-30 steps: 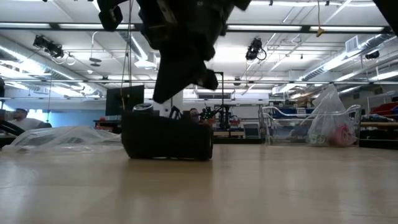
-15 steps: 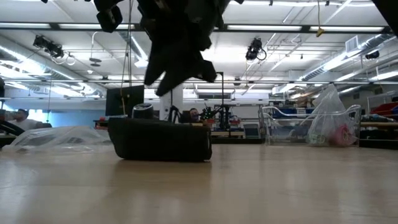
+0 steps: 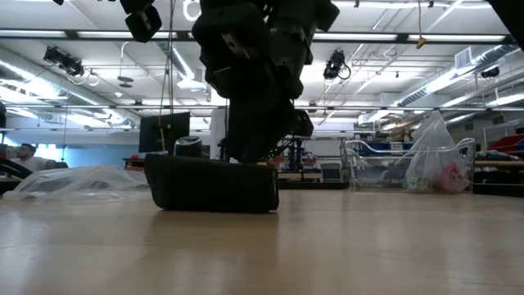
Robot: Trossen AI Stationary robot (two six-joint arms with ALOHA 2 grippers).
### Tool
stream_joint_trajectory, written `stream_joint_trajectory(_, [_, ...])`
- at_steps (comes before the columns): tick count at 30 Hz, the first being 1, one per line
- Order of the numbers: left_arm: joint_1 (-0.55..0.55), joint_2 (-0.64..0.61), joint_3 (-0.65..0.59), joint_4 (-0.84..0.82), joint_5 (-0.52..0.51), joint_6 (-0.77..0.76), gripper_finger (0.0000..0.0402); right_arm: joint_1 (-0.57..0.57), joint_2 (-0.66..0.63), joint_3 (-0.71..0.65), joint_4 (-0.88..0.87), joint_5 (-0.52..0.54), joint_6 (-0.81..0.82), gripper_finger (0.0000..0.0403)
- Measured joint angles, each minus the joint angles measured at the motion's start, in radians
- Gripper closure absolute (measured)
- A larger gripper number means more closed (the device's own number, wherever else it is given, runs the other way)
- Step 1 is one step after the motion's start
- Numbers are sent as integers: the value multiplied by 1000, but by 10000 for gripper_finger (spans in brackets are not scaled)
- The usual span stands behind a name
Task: Roll bandage
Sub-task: Roll the black bandage
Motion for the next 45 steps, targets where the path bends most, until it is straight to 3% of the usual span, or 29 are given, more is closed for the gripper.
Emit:
stream_joint_trajectory(6, [0, 0, 0, -2, 8, 2, 282, 0, 0, -24, 5, -2, -6, 289])
stream_joint_trajectory(14, [0, 0, 0, -5, 8, 4, 282, 1, 0, -23, 7, 5, -6, 395])
stream_joint_trajectory(27, [0, 0, 0, -55, 7, 5, 282, 34, 0, 33, 12, 35, 60, 396])
stream_joint_trajectory(36, [0, 11, -9, -141, -9, 28, 282, 83, 0, 35, 12, 139, 102, 400])
stream_joint_trajectory(41, [0, 59, -120, -156, 26, -12, 293, 98, 0, 35, 12, 155, 103, 401])
stream_joint_trajectory(45, [0, 130, -256, -4, 118, -102, 322, 101, 0, 35, 12, 160, 102, 401])
